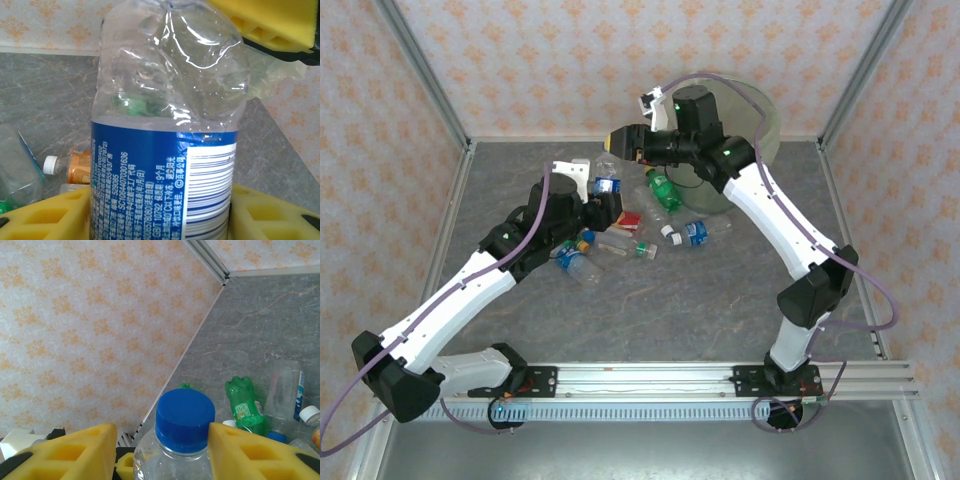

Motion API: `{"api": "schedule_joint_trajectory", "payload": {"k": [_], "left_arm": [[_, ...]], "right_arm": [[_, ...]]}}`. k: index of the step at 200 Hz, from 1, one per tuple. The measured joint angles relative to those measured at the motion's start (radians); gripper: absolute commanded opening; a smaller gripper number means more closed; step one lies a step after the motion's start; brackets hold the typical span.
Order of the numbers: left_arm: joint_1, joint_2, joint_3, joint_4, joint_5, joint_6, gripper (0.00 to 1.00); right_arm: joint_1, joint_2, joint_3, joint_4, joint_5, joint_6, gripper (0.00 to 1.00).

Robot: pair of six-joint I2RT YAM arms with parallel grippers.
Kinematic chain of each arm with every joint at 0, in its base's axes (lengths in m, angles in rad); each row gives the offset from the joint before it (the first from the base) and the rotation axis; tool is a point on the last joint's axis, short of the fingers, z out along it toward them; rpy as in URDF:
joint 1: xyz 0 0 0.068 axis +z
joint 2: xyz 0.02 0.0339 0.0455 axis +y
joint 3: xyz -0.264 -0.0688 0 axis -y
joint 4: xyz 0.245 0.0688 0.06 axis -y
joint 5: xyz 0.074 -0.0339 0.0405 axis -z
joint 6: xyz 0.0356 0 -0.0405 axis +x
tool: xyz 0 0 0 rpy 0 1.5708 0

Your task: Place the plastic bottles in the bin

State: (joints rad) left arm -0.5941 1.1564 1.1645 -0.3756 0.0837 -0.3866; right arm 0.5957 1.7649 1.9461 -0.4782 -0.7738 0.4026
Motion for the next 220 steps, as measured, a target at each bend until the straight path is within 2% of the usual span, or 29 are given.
{"api": "schedule_joint_trajectory", "payload": {"k": [26, 59, 83, 123, 185, 205, 211, 220], "left_arm": [[0.000, 0.000, 0.000, -0.002, -0.011, 0.000, 0.46], [-0.007, 0.000, 0.005, -0.001, -0.004, 0.013, 0.46], [-0.011, 0.001, 0.007, -0.014, 0.006, 0.019, 0.46], [-0.011, 0.009, 0.008, -0.015, 0.005, 0.022, 0.47], [-0.013, 0.008, 0.008, -0.009, -0.016, 0.026, 0.83], [-0.013, -0.009, 0.005, -0.001, -0.031, 0.024, 0.92], [-0.013, -0.018, 0.003, -0.001, -0.040, 0.023, 0.98], [-0.013, -0.037, -0.001, 0.002, -0.056, 0.021, 0.99]], "right_arm": [[0.002, 0.015, 0.011, -0.002, 0.004, 0.001, 0.54], [0.015, 0.041, 0.020, -0.014, 0.019, 0.000, 0.52], [0.024, 0.065, 0.028, -0.029, 0.034, 0.002, 0.39], [0.024, 0.069, 0.040, -0.042, 0.056, 0.002, 0.32], [0.015, 0.067, 0.044, -0.046, 0.092, 0.003, 0.29], [-0.024, 0.064, 0.044, -0.047, 0.117, 0.004, 0.29], [-0.043, 0.063, 0.044, -0.047, 0.124, 0.005, 0.29], [-0.073, 0.059, 0.045, -0.048, 0.133, 0.008, 0.29]]}}
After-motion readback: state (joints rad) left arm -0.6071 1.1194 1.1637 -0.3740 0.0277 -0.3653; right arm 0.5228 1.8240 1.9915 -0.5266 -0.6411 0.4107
